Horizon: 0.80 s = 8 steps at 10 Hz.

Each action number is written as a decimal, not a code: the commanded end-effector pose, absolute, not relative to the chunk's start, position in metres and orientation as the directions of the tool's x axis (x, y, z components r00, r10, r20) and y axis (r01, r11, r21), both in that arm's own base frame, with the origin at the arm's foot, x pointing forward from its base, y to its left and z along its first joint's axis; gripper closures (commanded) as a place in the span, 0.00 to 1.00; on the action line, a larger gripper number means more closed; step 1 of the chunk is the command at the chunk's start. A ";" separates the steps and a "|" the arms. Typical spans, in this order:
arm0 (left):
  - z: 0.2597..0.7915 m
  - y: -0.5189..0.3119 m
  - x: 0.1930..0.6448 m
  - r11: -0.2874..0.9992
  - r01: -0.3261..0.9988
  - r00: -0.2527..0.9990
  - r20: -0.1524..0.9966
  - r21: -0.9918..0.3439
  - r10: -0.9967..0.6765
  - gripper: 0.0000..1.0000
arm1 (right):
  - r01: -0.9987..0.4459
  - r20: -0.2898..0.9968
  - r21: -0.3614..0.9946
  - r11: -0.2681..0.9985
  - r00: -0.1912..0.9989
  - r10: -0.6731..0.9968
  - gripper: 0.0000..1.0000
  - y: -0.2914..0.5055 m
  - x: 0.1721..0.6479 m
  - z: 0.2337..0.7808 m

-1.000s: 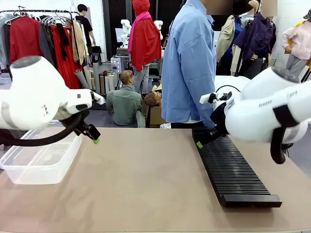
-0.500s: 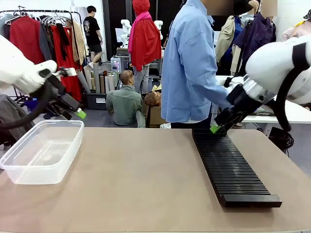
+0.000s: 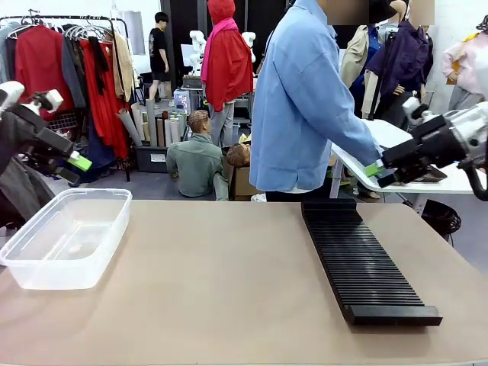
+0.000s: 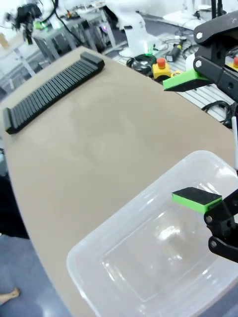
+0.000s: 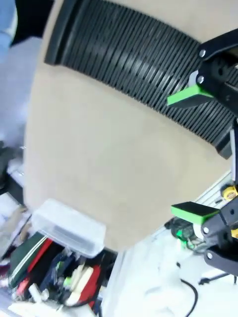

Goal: Sort PCBs into racks and boxes based on the side picked up.
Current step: Pick up the Blank PCB handed by the Human.

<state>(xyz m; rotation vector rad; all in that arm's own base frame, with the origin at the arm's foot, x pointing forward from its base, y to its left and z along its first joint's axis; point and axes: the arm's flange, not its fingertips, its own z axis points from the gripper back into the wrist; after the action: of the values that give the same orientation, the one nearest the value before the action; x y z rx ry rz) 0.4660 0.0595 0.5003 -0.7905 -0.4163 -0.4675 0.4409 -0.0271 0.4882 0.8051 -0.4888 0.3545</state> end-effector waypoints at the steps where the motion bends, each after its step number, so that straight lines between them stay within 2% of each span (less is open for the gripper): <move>1: 0.501 0.086 0.464 0.583 0.536 0.813 0.561 -0.611 -0.159 0.00 | -0.512 0.589 0.640 0.573 0.806 0.062 0.00 -0.047 0.425 0.483; 5: 0.492 0.134 0.453 0.570 0.481 0.827 0.560 -0.666 -0.043 0.00 | -0.590 0.662 0.678 0.440 0.749 -0.015 0.00 -0.087 0.401 0.477; 7: 0.491 0.136 0.457 0.570 0.490 0.816 0.576 -0.660 -0.034 0.00 | -0.601 0.677 0.673 0.431 0.735 -0.031 0.00 -0.093 0.396 0.476; 8: 0.491 0.139 0.449 0.596 0.451 0.842 0.538 -0.665 -0.036 0.00 | -0.558 0.638 0.684 0.471 0.770 -0.014 0.00 -0.090 0.400 0.481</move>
<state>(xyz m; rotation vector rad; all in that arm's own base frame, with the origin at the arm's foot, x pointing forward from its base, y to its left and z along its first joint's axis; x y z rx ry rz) 0.4514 0.1383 0.4882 -0.9028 -0.5119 -0.2966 0.3959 -0.0957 0.4792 1.0548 -0.6424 0.3650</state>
